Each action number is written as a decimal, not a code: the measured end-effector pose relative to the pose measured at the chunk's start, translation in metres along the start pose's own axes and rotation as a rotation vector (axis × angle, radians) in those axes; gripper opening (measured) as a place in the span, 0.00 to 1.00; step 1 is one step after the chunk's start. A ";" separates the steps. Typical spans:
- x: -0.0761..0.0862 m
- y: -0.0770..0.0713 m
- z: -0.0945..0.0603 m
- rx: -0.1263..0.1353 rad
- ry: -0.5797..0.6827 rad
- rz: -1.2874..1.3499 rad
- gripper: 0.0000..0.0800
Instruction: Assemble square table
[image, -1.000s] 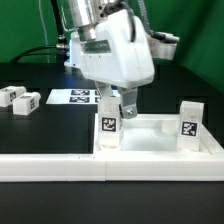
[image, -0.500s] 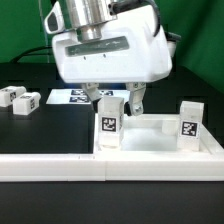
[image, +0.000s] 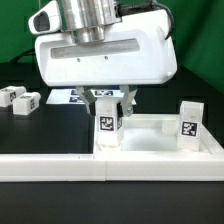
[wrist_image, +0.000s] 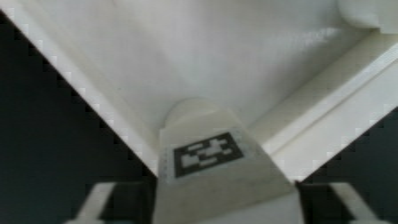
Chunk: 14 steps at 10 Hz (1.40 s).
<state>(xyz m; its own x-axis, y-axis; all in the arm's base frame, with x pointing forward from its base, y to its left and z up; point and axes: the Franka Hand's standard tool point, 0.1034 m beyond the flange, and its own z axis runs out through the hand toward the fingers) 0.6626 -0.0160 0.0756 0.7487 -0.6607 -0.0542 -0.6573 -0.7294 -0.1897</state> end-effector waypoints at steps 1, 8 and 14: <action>0.000 0.000 0.000 0.000 0.000 0.074 0.36; 0.003 0.001 0.001 0.083 -0.015 0.882 0.36; 0.005 -0.013 -0.003 0.023 0.012 0.346 0.77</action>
Offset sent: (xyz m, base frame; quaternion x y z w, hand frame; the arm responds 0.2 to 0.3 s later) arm -0.0025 -0.0065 0.0059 -0.0163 0.0374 0.2289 0.9726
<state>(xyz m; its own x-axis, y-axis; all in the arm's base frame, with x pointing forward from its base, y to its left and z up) 0.6743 -0.0102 0.0803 0.4804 -0.8703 -0.1082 -0.8700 -0.4573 -0.1842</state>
